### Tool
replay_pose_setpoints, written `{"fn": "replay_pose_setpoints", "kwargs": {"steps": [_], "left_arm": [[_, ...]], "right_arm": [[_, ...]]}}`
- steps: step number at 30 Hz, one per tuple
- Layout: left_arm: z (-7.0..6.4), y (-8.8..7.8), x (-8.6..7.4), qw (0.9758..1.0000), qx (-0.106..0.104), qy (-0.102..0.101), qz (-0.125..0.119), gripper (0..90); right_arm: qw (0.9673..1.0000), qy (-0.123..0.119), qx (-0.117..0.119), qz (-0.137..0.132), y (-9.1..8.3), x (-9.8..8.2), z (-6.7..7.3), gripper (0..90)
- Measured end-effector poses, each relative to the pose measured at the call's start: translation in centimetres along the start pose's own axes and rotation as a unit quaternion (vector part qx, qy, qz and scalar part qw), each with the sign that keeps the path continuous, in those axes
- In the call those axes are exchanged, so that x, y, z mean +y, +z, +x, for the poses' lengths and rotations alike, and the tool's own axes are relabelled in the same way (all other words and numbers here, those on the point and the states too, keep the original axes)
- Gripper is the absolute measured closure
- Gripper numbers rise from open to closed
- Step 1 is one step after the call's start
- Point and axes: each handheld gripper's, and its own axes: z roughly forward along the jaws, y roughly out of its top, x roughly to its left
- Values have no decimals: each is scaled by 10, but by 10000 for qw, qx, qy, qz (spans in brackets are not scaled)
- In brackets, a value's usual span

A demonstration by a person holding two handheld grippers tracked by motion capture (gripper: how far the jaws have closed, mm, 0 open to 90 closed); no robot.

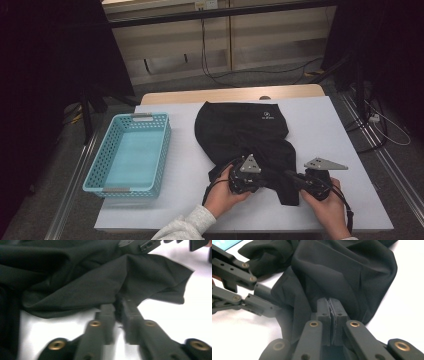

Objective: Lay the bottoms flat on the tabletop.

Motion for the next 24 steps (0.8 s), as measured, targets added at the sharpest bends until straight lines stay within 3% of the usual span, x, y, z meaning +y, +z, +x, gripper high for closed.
{"fn": "replay_pose_setpoints", "kwargs": {"steps": [2, 5, 7, 13, 17, 21, 22, 24], "left_arm": [[-3, 0, 2, 9999, 74, 86, 80, 886], [-4, -3, 2, 9999, 36, -99, 136, 895], [-3, -9, 2, 9997, 62, -88, 228, 896], [-7, -36, 2, 9994, -44, -323, 63, 898], [-5, -48, -1, 9990, -88, -445, 32, 898], [-4, -58, -4, 9987, -60, -502, -43, 898], [-4, -61, -4, 9986, 83, -530, -41, 898], [1, -68, -7, 9982, 61, -598, -79, 897]], "right_arm": [[10000, -33, 24, 0, 0, 0, 1, 855], [10000, -51, 31, -27, -1, 1, 1, 812], [9999, -29, -36, -111, -6, 1, -1, 778], [9983, 276, -422, -286, -17, 0, -18, 643], [9979, 300, -541, -179, -18, -2, -24, 611], [9962, 213, -842, 31, -14, -2, -25, 593], [9959, 238, -872, 43, -12, -2, -26, 590], [9962, 296, -821, 78, -9, -2, -27, 574]]}}
